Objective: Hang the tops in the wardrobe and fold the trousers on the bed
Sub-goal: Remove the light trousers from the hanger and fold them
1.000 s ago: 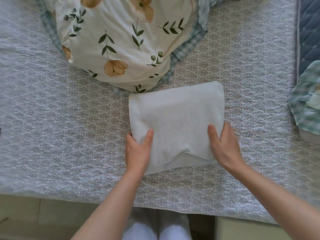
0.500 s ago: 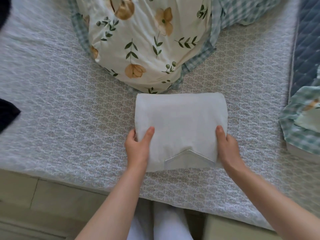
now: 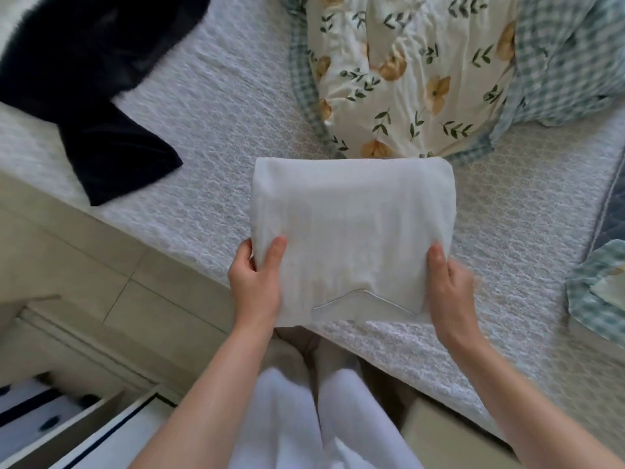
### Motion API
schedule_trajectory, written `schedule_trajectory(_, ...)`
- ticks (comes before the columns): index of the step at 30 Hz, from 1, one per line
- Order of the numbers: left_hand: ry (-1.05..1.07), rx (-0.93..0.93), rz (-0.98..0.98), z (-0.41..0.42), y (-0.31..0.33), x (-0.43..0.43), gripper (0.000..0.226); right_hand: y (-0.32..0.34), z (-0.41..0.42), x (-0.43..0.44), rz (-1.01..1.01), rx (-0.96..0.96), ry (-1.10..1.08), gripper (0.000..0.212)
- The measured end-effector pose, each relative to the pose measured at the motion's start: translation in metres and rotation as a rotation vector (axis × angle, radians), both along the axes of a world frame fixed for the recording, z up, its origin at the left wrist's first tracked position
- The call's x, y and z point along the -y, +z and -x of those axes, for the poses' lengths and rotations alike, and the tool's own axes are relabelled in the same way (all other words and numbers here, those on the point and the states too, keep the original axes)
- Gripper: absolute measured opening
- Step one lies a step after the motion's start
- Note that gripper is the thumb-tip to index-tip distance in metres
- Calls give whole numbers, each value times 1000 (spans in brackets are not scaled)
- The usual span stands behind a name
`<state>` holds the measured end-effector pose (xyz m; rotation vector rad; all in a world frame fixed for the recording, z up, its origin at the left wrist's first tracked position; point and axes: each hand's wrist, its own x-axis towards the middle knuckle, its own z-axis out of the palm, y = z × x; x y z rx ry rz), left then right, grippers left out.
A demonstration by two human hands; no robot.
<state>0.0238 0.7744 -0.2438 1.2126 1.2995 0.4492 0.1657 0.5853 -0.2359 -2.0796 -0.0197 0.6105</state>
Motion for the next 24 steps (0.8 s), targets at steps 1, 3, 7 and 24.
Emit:
schedule_trajectory(1,25,7,-3,15,10,-8,15,8,9,-12,-4,12,25,47)
schedule_trajectory(3,79,25,-9,46,28,-24,15,21,28,-35,-12,19,88,52)
schedule_trajectory(7,217,12,-21,110,62,-53,14,48,69,-84,-9,-6,243,80)
schedule_trajectory(24,884,-120,-119,312,129,-151,29,118,221,-318,-5,13,818,74)
